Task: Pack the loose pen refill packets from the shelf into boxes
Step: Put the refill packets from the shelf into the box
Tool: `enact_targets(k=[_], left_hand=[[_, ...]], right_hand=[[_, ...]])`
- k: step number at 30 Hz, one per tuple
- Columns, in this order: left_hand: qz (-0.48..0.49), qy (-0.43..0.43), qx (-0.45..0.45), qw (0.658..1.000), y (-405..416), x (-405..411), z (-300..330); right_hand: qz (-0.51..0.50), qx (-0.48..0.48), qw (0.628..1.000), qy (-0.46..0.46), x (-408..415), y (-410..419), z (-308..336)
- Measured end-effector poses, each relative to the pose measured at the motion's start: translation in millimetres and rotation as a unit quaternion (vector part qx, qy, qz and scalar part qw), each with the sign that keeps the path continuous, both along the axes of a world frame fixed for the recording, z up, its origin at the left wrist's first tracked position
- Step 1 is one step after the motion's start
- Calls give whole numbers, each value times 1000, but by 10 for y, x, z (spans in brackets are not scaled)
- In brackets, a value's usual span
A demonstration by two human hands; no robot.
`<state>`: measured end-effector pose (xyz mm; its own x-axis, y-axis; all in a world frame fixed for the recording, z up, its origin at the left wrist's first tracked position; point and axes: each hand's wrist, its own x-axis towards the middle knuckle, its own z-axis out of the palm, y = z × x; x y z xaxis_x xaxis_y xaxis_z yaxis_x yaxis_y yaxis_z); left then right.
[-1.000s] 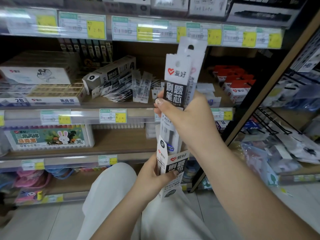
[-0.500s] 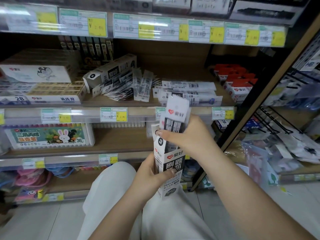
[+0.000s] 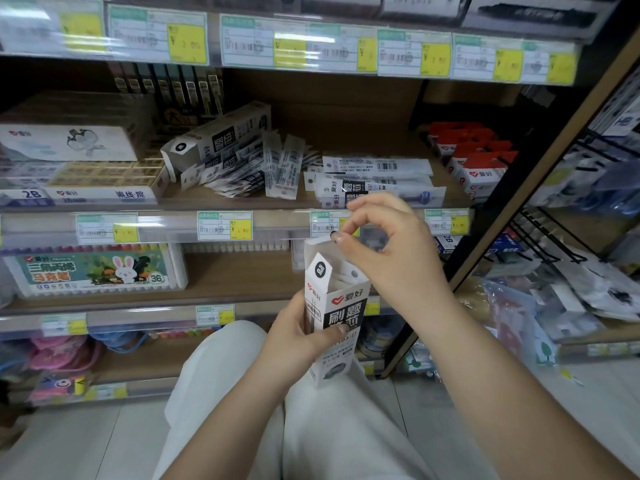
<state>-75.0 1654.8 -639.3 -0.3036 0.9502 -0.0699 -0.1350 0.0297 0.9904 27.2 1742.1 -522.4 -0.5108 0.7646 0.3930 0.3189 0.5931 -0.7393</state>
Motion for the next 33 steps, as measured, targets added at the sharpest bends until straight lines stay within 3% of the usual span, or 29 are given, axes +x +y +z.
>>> enact_targets(k=[8, 13, 17, 23, 29, 33], left_hand=[[-1, 8, -9, 1000, 87, -25, -11], [7, 16, -18, 1000, 116, 5, -20], [10, 29, -27, 999, 152, 10, -18], [-10, 51, -26, 998, 165, 34, -27], [-9, 38, -35, 999, 162, 26, -23], [-7, 30, -40, 999, 170, -14, -3]], right_hand=[[-20, -17, 998, -53, 52, 133, -36], [23, -2, 973, -231, 52, 124, 8], [16, -8, 951, -308, -27, 154, 116], [-17, 71, 895, -440, -176, 207, 203], [-30, 122, 883, -452, -215, 270, 118], [51, 72, 909, -407, -175, 318, 151]])
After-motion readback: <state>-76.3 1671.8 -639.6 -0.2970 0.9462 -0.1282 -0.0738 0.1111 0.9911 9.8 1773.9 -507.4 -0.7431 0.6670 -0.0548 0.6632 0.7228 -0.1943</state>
